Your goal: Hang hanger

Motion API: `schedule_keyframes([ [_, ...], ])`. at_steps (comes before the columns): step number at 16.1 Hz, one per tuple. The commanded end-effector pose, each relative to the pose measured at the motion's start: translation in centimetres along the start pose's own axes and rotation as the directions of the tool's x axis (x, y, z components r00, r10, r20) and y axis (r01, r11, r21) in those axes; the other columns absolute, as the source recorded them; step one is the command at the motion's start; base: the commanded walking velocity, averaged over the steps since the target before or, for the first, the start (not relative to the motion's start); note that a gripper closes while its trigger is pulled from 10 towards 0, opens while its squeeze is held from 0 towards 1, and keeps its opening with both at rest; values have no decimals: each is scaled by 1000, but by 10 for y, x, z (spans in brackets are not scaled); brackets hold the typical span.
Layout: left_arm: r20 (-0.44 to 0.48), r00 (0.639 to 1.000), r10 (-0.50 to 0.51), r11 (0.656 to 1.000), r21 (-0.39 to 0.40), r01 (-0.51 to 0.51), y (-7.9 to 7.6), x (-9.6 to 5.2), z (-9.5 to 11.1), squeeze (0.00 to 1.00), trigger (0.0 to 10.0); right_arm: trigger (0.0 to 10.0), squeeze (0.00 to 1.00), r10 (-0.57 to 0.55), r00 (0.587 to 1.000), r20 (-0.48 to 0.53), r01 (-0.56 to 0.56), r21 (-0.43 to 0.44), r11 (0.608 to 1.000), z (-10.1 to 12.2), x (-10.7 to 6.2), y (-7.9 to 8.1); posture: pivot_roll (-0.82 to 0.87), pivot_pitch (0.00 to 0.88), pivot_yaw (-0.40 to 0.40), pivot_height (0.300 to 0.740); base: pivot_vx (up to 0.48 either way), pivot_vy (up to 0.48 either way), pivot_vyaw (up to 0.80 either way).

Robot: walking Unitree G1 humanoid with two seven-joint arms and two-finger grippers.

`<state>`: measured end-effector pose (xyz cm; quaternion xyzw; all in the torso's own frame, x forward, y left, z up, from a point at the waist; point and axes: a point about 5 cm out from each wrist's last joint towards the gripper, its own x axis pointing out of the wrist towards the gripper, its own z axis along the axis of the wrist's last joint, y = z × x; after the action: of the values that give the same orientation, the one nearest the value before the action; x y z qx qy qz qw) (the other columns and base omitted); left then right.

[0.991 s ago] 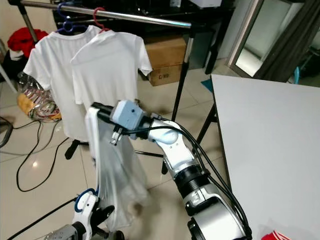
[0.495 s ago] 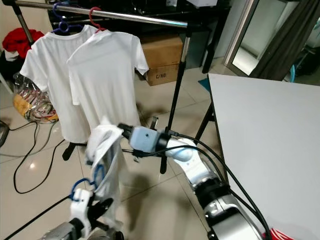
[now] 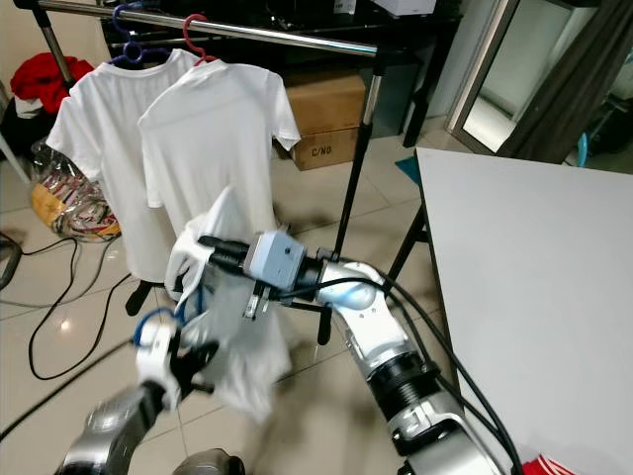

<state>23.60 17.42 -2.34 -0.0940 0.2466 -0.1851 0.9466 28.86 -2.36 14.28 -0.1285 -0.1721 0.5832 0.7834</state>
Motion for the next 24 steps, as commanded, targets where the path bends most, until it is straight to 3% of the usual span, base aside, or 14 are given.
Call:
schedule_keyframes([
  [1,32,999,-42,999,27,42,-7,9,16,0,10000,10000,0,2,1000,5,-2,-25,1000,5,10,-2,129,0,-27,740,0,0,0],
  [5,-1,997,-80,995,58,80,-19,24,26,0,10000,10000,0,34,999,23,-34,-14,999,10,27,5,126,0,-24,740,0,0,0],
  [8,-3,992,-125,990,71,125,-31,31,31,0,10000,10000,0,34,995,-98,-35,-8,999,-10,32,13,127,0,-24,740,0,0,0],
  [11,-15,976,-215,970,111,216,-56,37,31,0,10000,10000,0,-104,973,-204,103,-15,995,-23,38,5,127,0,-18,740,0,0,0],
  [13,-29,974,-225,967,112,227,-60,36,27,0,10000,10000,0,-152,966,-208,149,-26,988,-22,38,-2,126,0,-15,740,0,0,0],
  [14,-39,972,-234,965,116,237,-63,36,24,0,10000,10000,1000,-168,965,-201,166,-27,986,-21,37,-5,125,0,-13,740,0,0,0],
  [16,-43,970,-240,962,120,244,-65,34,23,0,10000,10000,1000,-154,971,-181,151,-28,988,-19,37,-6,124,0,-11,740,0,0,0],
  [17,-23,973,-229,965,127,230,-64,35,27,0,10000,10000,0,-147,974,-170,148,-7,989,-18,35,-7,122,0,-12,740,0,0,0],
  [20,8,980,-198,972,127,196,-58,36,33,0,10000,10000,0,-138,979,-153,140,4,990,-15,29,-11,116,0,-12,740,0,0,0],
  [21,9,981,-193,973,128,191,-58,36,34,0,10000,10000,694,-129,980,-153,130,0,991,-15,27,-11,114,0,-12,740,0,0,0],
  [22,9,981,-192,974,128,189,-57,36,34,0,10000,10000,690,-108,982,-154,110,1,994,-15,24,-10,112,0,-12,740,0,0,0],
  [23,9,982,-191,974,128,188,-57,36,33,0,10000,10000,0,-93,984,-154,95,7,995,-15,22,-9,111,0,-11,740,0,0,0],
  [24,21,983,-183,976,127,179,-57,36,34,0,10000,10000,0,-80,986,-149,83,14,996,-14,19,-10,111,0,-11,740,0,0,0],
])
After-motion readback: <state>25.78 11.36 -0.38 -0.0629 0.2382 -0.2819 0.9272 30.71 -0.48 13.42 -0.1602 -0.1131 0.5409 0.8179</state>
